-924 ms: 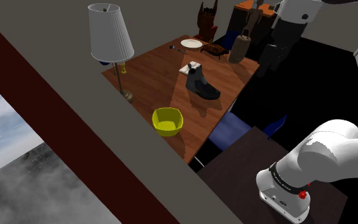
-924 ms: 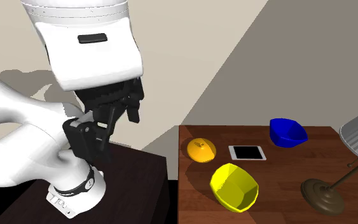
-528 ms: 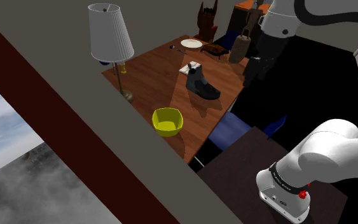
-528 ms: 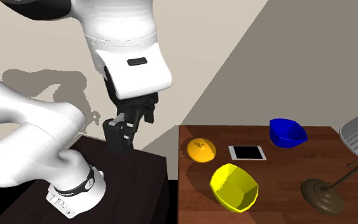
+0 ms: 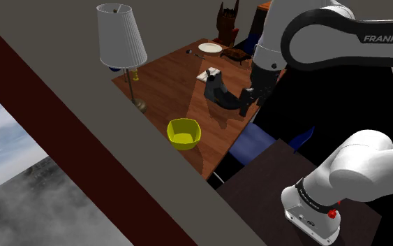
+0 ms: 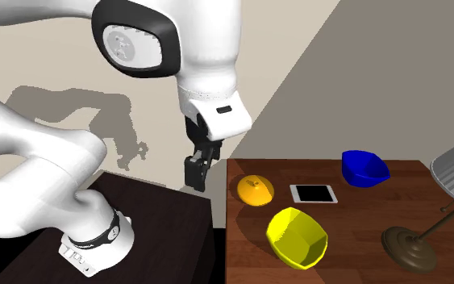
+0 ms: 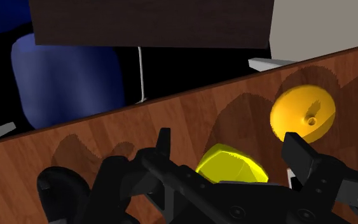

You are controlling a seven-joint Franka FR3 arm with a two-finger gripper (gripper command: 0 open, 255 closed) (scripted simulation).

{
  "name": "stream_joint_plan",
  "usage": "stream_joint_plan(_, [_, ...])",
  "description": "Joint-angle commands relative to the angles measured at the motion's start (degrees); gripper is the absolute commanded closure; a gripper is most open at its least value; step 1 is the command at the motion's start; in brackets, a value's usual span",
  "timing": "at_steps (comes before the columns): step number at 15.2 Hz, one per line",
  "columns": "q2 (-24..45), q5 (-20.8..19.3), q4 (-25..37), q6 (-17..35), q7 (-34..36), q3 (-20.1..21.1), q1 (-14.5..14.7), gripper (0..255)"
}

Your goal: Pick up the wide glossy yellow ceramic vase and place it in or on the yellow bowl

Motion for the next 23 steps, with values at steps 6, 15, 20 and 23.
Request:
stream_joint_plan(6, [9.8, 2.9, -1.5, 12.2, 7.5, 8.1, 2.1, 0])
stream_joint_plan(15, [28.6, -0.9, 2.6, 27.0, 19.7, 18.1, 2.1, 0])
stream_joint_plan(20, [41.5, -9.6, 7.8, 33.1, 29.9, 21.6, 2.2, 0])
stream_joint_plan(23, [49.5, -16.4, 11.9, 35.4, 36.6, 21.4, 4.1, 0])
